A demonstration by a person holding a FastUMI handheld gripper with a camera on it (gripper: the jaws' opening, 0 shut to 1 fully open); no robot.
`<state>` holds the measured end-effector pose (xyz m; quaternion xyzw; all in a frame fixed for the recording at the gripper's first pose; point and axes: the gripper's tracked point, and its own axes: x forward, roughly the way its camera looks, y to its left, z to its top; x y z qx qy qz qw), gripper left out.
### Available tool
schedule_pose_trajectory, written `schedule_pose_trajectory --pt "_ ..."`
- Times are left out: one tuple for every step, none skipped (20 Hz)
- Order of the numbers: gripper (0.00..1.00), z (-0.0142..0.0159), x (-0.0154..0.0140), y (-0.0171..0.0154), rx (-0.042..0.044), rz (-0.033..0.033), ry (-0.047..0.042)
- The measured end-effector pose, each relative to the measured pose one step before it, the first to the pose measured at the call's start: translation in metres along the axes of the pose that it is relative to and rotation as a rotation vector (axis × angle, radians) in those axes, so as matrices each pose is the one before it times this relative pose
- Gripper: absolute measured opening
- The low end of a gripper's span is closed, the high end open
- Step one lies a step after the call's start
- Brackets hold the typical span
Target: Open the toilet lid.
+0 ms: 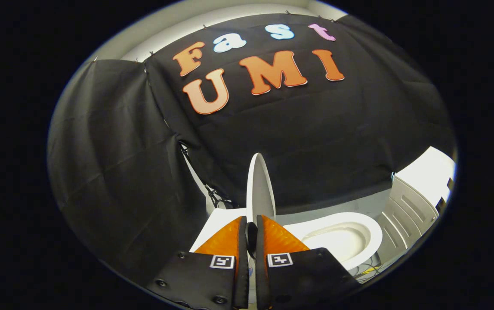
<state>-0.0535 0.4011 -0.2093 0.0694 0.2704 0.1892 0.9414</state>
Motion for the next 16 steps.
schedule_pose_trajectory --pt "0.15 -0.00201 0.00112 0.00558 -0.01750 0.00087 -0.00141" --pt "0.15 -0.00160 0.00087 0.00677 -0.01616 0.00273 0.00056" --pt "0.15 -0.00166 0.00037 0.00649 -0.01286 0.00548 -0.00118" --pt "0.15 -0.00229 0.00185 0.00730 -0.01174 0.00629 0.00124" --pt "0.15 -0.00168 0.00139 0.00823 -0.01083 0.00675 0.00001" --pt "0.15 -0.00153 0.00075 0.00651 -0.01141 0.00533 0.00058" --pt "0.15 -0.00170 0.00166 0.00661 -0.01075 0.00518 0.00189" --pt "0.14 -0.00255 0.00038 0.00540 -0.00730 0.00423 0.00131" --pt "0.15 -0.00267 0.00164 0.00473 -0.00566 0.00611 0.00253" --pt "0.15 -0.00146 0.00148 0.00655 -0.00488 0.00631 0.00153" --pt "0.15 -0.00238 0.00135 0.00756 -0.00875 0.01042 0.00463" --pt "0.14 -0.00314 0.00185 0.00705 -0.01405 0.00954 0.00267" --pt "0.15 -0.00220 -0.00172 0.00660 -0.01659 0.00644 0.00149" --pt "0.15 -0.00255 -0.00043 0.00480 -0.01484 0.00229 0.00095" --pt "0.15 -0.00178 0.00084 0.00396 -0.01041 0.00219 0.00316" --pt "0.15 -0.00290 0.00015 0.00460 -0.00500 0.00598 0.00328"
